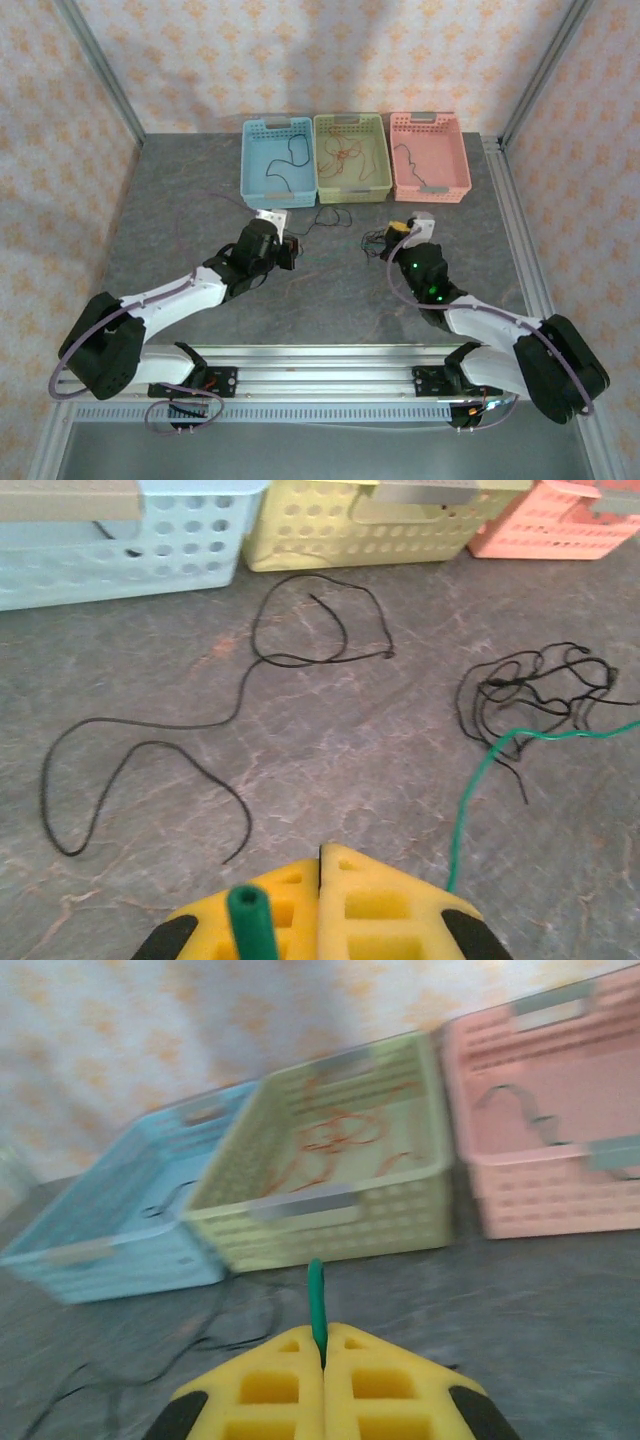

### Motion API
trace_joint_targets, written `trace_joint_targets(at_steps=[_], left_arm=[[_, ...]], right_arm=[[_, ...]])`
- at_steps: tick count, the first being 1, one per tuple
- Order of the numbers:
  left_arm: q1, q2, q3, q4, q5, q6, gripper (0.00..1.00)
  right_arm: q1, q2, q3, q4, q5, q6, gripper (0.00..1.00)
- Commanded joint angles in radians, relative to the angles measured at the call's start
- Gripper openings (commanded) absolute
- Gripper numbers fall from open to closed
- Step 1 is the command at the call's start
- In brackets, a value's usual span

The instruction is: Untangle the cables

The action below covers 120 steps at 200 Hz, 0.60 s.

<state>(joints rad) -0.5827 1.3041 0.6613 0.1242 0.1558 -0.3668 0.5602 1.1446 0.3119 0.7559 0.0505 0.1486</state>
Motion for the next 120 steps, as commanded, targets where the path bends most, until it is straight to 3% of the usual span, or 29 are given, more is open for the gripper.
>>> trace_joint_targets(at_steps=[1,33,60,80,120], left_arm=[[-0.012,0.032,0.008,0.099,0.156,-0.013,0.0],[-0.042,0.085,0.021,0.163,0.28,-0.025,0.0],[-0.052,0.091,0.026,0.18,0.321,-0.027,0.0],[-0.054,0.089,0.028,0.176,0.319,-0.023,0.0],[-0.054,0.083,0.031,0.151,0.282,-0.019,0.0]], right_arm=[[0.067,0.045,0.034,0.151,-0.223,-0.023,0.0],[0.172,0.246,0.106,0.255,-0.4,-0.006,0.0],[0.23,0.364,0.154,0.288,-0.448,-0.019,0.0],[0.245,0.385,0.171,0.258,-0.449,-0.04,0.0],[0.245,0.3,0.143,0.188,-0.338,-0.102,0.0]])
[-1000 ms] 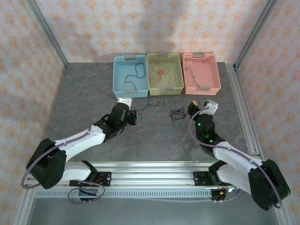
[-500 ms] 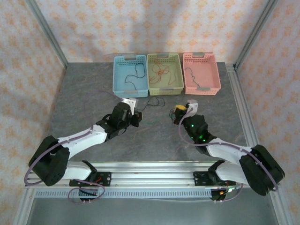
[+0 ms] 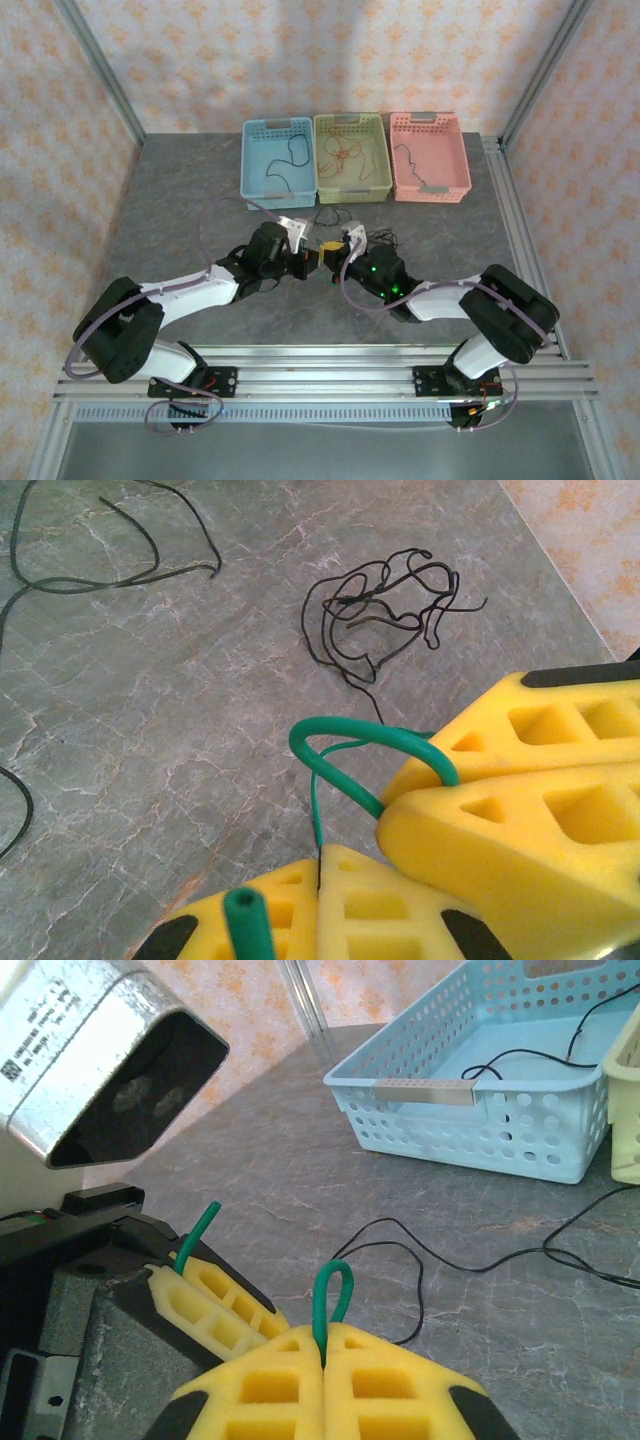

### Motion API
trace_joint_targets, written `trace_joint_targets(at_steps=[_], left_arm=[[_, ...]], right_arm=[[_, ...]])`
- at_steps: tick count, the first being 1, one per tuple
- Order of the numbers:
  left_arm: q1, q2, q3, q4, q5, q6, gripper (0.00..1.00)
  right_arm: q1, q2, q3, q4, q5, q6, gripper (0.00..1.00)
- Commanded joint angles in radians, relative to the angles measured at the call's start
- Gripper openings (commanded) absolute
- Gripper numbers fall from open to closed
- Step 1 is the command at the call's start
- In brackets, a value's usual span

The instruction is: Untangle the cables

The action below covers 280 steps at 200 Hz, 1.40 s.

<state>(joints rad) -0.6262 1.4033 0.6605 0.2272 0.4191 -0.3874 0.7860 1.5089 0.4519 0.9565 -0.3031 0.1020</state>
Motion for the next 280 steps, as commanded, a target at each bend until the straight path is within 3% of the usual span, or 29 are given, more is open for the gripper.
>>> trace_joint_targets(at_steps=[1,22,39,56,64,86,120,154,182,226,280], left_arm=[[-0.01,-0.017,0.032,0.047,0.017,0.001,0.0],[-0.01,-0.035,0.03,0.029,-0.023,0.006,0.0],[-0.01,-0.061,0.023,0.007,-0.075,0.015,0.37],[-0.01,-0.096,0.01,-0.008,-0.137,0.013,0.65],[-0.01,-0.112,0.002,-0.004,-0.141,0.015,0.72],[-0.01,-0.165,-0.019,0.005,-0.161,0.008,0.82],[-0.011,-0.273,-0.056,-0.006,-0.241,0.018,0.84],[-0.011,-0.371,-0.087,-0.043,-0.375,0.028,0.85],[-0.01,-0.357,-0.079,-0.061,-0.394,0.032,0.84],[-0.011,-0.323,-0.062,-0.068,-0.379,0.033,0.84],[-0.01,-0.305,-0.053,-0.07,-0.361,0.035,0.84]], right_arm=[[0.019,-0.067,0.002,-0.014,0.019,-0.057,0.0],[0.016,-0.146,-0.014,-0.074,0.114,-0.095,0.0],[0.001,-0.238,-0.022,-0.143,0.221,-0.131,0.0],[-0.033,-0.333,-0.02,-0.203,0.336,-0.145,0.0],[-0.056,-0.382,-0.012,-0.237,0.389,-0.137,0.0],[-0.118,-0.47,0.036,-0.36,0.483,-0.133,0.0],[-0.243,-0.449,0.158,-0.493,0.688,-0.106,0.0],[-0.352,-0.294,0.333,-0.576,0.799,-0.085,0.0],[-0.441,-0.147,0.493,-0.589,0.892,-0.078,0.0],[-0.576,0.125,0.779,-0.692,0.876,0.033,0.0],[-0.622,0.442,1.067,-0.837,0.819,0.17,0.0]])
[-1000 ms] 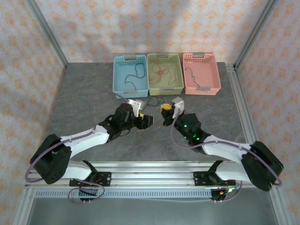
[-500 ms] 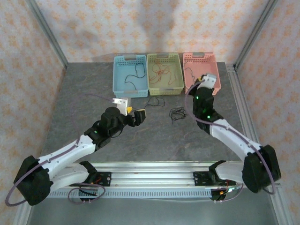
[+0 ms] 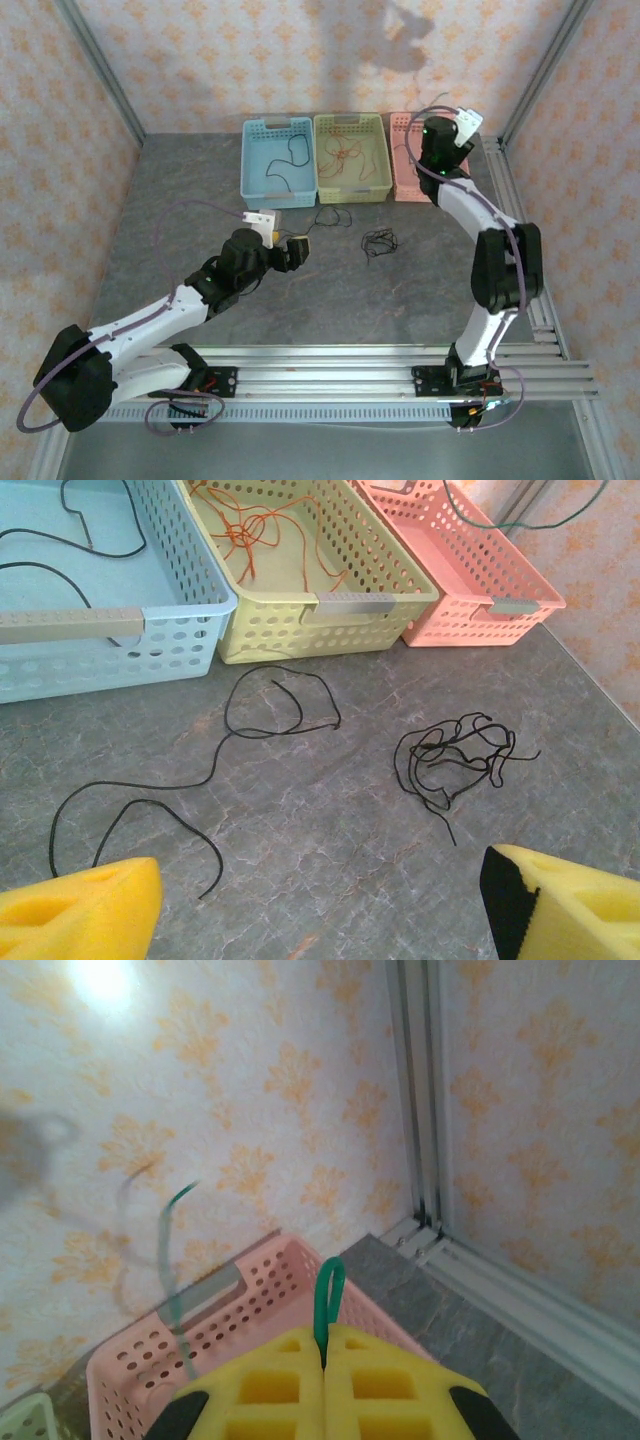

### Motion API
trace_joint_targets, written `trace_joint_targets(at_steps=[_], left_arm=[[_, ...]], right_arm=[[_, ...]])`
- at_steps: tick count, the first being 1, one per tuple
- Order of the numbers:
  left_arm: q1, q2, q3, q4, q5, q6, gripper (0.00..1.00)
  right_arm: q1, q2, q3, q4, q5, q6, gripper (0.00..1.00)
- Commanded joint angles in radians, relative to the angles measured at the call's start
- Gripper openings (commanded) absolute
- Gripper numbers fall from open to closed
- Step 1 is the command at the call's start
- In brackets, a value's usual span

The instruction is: Untangle the cables

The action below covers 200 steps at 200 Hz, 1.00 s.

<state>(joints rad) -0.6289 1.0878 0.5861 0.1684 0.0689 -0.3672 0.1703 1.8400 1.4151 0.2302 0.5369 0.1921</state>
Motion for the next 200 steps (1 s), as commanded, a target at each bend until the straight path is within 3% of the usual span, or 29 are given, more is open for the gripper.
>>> trace_joint_targets(at_steps=[1,12,28,37,64,116,162,200], left_arm=[[-0.008,0.01,0.02,-0.011,-0.011,0.014,0.84],[-0.008,0.011,0.022,-0.013,-0.009,0.014,0.84],[-0.008,0.017,0.022,-0.013,-0.007,0.017,0.84],[-0.008,0.02,0.025,-0.013,-0.007,0.016,0.84],[-0.008,0.02,0.027,-0.014,-0.004,0.015,0.84],[-0.008,0.019,0.031,-0.019,0.0,0.014,0.84],[-0.008,0.029,0.037,-0.023,0.002,0.011,0.84],[-0.009,0.055,0.048,-0.036,-0.013,0.01,0.83]], right_arm=[[-0.007,0.117,0.108,-0.115,-0.023,0.081,0.0],[-0.008,0.173,0.166,-0.166,-0.044,0.1,0.04],[-0.011,0.209,0.194,-0.196,-0.052,0.127,0.31],[-0.014,0.212,0.191,-0.194,-0.071,0.131,0.39],[-0.02,0.182,0.177,-0.209,-0.086,0.124,0.53],[-0.045,0.003,0.041,-0.187,-0.18,0.12,0.58],[-0.04,-0.232,-0.208,-0.172,-0.382,0.206,0.54],[0.08,-0.36,-0.393,-0.235,-0.499,0.228,0.53]])
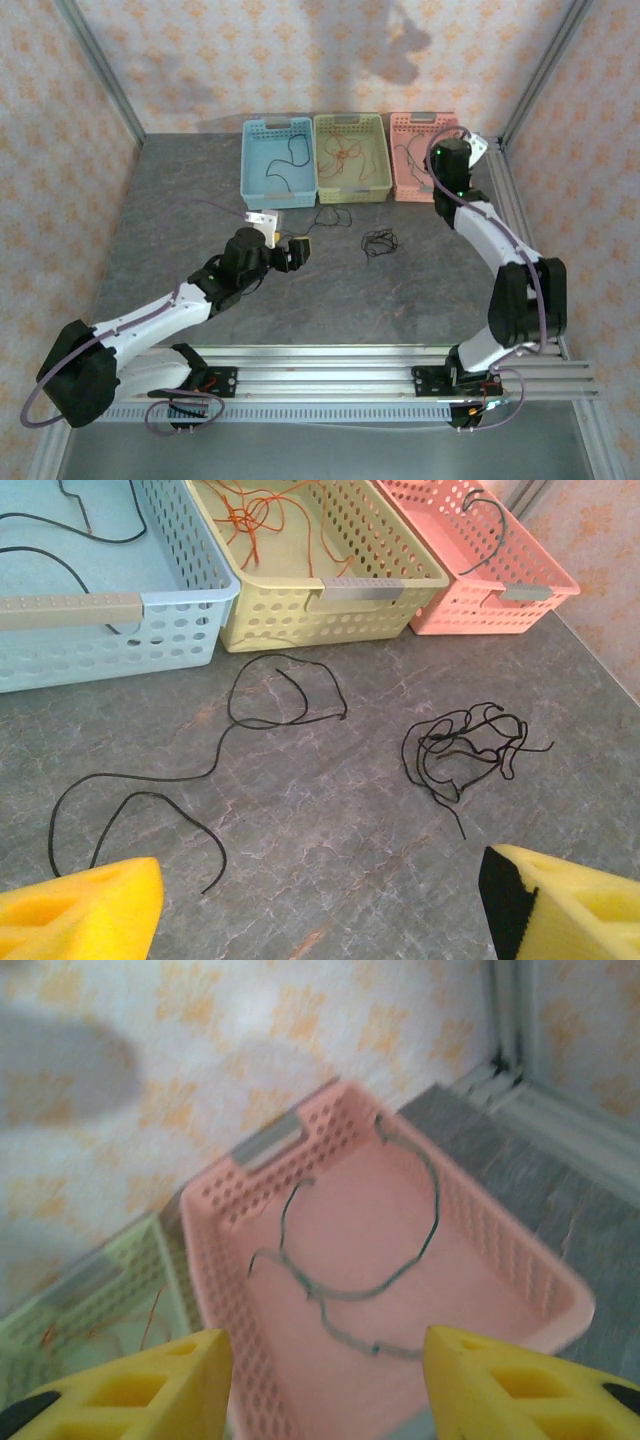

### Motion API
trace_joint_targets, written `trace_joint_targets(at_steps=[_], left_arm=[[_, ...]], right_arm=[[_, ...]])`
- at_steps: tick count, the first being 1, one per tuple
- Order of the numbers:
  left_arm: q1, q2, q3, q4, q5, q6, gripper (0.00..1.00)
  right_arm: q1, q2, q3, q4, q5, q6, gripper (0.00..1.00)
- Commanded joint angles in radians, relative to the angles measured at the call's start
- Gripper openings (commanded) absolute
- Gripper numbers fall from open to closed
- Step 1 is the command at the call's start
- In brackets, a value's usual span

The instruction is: Untangle the cables

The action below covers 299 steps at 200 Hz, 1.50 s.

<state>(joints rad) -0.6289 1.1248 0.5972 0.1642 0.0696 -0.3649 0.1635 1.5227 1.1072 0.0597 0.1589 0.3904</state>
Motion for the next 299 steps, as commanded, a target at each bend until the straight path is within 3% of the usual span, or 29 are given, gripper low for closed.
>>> trace_joint_targets(at_steps=[1,44,76,120,162,197,227,268,299], left_arm=[[-0.008,0.018,0.036,-0.033,-0.014,0.008,0.83],[-0.008,0.028,0.04,-0.036,-0.019,0.011,0.82],[-0.008,0.047,0.048,-0.043,-0.029,0.012,0.82],[0.018,0.135,0.113,-0.168,-0.173,-0.023,0.81],[0.144,0.238,0.123,-0.185,-0.07,-0.138,0.8],[0.16,0.215,0.109,-0.183,-0.072,-0.151,0.8],[0.164,0.202,0.107,-0.184,-0.077,-0.151,0.8],[0.163,0.191,0.103,-0.189,-0.09,-0.143,0.8],[0.163,0.179,0.098,-0.183,-0.085,-0.151,0.8]], right_arm=[[0.09,-0.044,-0.087,-0.068,-0.124,0.029,0.53],[0.195,-0.065,-0.263,-0.088,-0.17,0.02,0.54],[0.231,0.01,-0.273,-0.119,-0.159,-0.05,0.54],[0.319,0.029,-0.316,0.033,-0.166,-0.116,0.54],[0.406,-0.006,-0.365,0.166,-0.17,-0.163,0.54],[0.448,0.006,-0.337,0.18,-0.225,-0.081,0.55],[0.5,0.012,-0.249,0.087,-0.118,-0.056,0.57],[0.489,-0.071,-0.279,-0.014,0.278,-0.092,0.66],[0.404,-0.242,-0.375,-0.021,0.27,-0.076,0.65]])
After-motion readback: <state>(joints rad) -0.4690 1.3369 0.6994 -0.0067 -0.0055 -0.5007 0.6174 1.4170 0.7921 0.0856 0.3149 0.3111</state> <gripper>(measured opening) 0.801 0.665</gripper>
